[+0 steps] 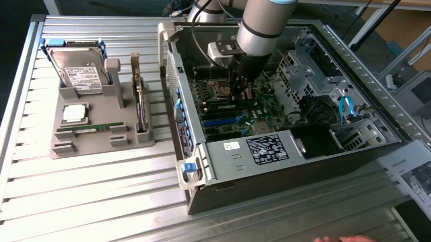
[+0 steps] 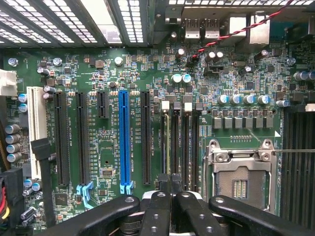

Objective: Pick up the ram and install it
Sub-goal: 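Press down the ram until it locks into place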

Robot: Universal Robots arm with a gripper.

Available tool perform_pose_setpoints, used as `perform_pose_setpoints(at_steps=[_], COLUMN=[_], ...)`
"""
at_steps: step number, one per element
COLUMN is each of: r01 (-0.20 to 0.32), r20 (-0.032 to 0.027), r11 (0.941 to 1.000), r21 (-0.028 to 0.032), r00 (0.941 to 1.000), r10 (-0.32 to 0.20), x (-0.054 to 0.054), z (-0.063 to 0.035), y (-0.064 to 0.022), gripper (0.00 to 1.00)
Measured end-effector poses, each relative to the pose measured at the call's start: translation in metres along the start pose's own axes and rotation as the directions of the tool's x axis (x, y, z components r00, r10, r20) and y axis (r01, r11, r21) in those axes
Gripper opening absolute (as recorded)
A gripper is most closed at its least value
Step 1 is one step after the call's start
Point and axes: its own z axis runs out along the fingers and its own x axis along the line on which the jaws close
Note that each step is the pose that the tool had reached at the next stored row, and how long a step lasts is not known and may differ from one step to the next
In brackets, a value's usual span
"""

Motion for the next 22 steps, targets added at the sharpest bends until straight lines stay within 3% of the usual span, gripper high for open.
perform_pose_setpoints(at_steps=[22], r01=[0.000], r20=[0.0000], r11=[1.0000], r21=[0.0001], r00=[1.0000], r10=[0.000], x=[0.0010], z=[0.0016], y=[0.0002], gripper=[0.10])
